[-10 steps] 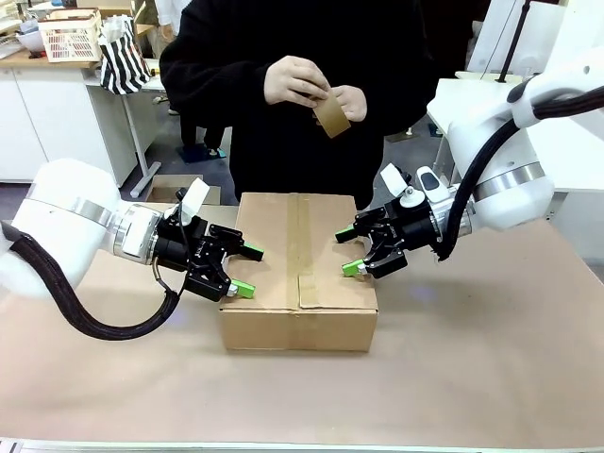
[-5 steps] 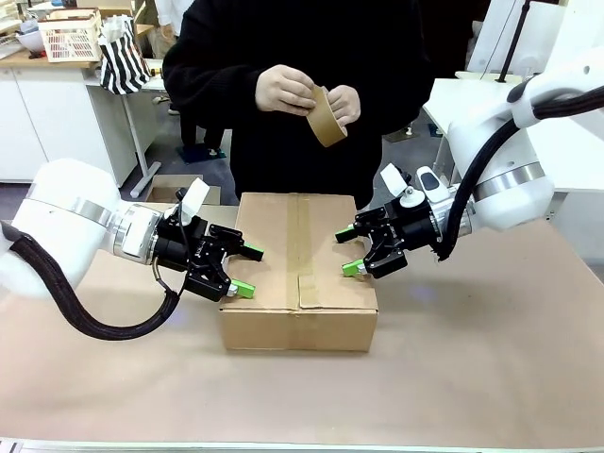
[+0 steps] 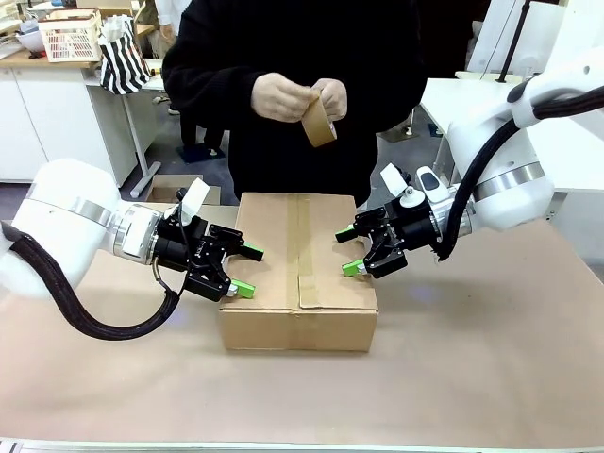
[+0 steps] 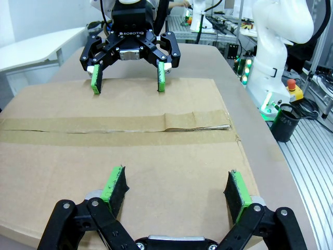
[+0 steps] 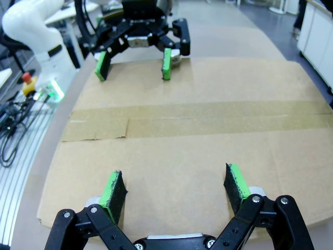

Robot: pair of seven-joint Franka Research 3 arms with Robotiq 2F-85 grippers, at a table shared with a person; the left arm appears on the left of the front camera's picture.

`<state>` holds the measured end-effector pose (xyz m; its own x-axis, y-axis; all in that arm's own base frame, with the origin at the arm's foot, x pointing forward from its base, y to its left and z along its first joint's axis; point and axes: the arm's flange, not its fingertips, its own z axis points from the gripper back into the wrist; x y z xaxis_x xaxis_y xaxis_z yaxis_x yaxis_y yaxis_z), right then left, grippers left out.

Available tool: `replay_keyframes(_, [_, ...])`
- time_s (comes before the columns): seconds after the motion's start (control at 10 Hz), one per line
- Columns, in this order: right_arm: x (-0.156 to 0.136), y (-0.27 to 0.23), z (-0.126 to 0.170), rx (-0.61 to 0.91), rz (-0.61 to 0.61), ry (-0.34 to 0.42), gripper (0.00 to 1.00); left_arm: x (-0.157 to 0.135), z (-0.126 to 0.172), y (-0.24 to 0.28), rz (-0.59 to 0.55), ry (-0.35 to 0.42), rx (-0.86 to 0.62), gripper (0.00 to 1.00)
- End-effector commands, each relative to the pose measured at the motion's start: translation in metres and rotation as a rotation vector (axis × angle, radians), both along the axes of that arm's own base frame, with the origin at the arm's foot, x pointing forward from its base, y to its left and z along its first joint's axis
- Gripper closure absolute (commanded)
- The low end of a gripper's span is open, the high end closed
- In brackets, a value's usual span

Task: Pack the gift set into the box.
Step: Press and hold the closed box until the human finishes sealing it.

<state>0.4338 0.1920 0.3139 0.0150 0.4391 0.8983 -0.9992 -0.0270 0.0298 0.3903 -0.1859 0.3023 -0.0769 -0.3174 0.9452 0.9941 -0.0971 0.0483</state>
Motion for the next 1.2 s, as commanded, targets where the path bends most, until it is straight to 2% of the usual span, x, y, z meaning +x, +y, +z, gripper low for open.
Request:
replay_keyframes(0.0, [-0.0009,0.0002,-0.0021,-0.004,-0.001,0.0,0.0,-0.0011,-0.0004,0.0004,-0.002,-0.016,0.005,0.0])
replay_keyframes(1.1, [-0.0009,0.0002,-0.0021,-0.004,-0.001,0.0,0.0,-0.0011,-0.0004,0.0004,-0.002,-0.016,0.005,0.0])
